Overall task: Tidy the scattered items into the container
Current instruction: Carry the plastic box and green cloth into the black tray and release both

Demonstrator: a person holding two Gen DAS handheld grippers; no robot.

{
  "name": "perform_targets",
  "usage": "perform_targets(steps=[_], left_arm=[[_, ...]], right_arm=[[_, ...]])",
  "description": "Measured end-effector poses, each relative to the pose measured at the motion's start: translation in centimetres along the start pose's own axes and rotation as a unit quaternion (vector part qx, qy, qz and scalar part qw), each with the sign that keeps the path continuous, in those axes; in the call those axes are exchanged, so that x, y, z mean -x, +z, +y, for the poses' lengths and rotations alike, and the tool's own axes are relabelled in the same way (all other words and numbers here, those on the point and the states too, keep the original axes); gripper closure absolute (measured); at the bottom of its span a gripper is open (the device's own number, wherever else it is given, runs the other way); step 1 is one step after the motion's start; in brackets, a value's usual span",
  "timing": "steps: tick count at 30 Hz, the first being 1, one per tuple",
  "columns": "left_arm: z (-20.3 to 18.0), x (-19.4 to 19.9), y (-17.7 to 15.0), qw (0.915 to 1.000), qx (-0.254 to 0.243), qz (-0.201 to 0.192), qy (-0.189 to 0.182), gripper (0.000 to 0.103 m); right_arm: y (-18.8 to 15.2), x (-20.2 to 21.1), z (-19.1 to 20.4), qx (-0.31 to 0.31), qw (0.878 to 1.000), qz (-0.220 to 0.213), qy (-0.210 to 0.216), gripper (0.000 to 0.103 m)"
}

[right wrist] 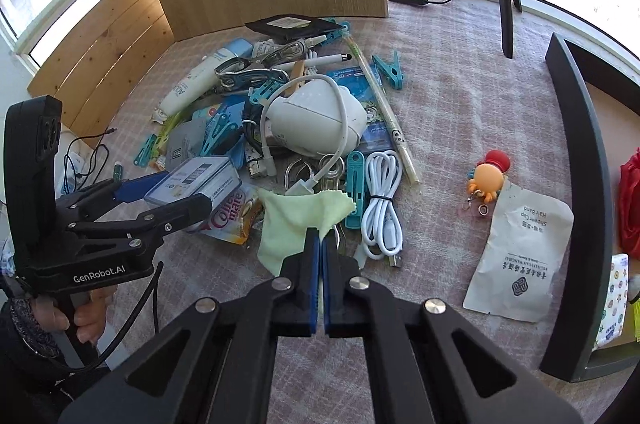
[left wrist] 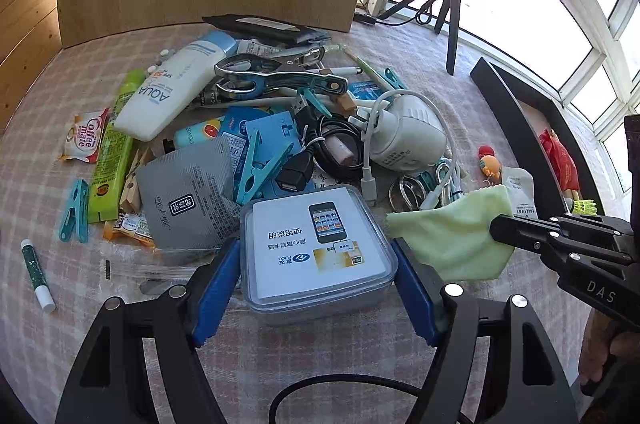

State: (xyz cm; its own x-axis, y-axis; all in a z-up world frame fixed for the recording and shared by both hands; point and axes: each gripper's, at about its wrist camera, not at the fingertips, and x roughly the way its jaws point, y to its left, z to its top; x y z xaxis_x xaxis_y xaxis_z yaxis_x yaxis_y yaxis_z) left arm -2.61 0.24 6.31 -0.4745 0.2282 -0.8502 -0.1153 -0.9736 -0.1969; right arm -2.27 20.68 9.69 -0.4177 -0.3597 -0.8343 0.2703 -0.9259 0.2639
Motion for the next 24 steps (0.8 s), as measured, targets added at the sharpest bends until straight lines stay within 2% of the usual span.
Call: perform_targets(steps=[7,13,16,21,24], left_arm=[[-0.4,3.8,1.7,0.9991,-0.013,-0.04,-0.007,0.031],[-2.0,5.7,3.3,0.9971,-0.031,-0.062,-0.029,0.031],[-3.5,6.3,4.2,0.9955,-0.05,-0.068,-0.045,0.031],[-7.7,6.9,5.9,0.9892,-0.1,-0.073,-0.077,0.031],[-11.0,6.8,6.7,0.9848,-0.13,-0.083,-0.08,0.031]], right_arm=[[1.8,5.9,-2.6,-0.031,0.998,-0.061,-0.01,0.102],[2.2,11.3,-5.6,-0.074,0.99,-0.117,-0.034,0.102],[1.8,14.9,-7.5,-0.1,0.983,-0.147,-0.055,0.102],[0.3,20.9,-11.6,-0.147,0.964,-0.192,-0.113,0.102],[-0.9,23.5,-14.2,-0.164,0.954,-0.207,-0.144,0.102]])
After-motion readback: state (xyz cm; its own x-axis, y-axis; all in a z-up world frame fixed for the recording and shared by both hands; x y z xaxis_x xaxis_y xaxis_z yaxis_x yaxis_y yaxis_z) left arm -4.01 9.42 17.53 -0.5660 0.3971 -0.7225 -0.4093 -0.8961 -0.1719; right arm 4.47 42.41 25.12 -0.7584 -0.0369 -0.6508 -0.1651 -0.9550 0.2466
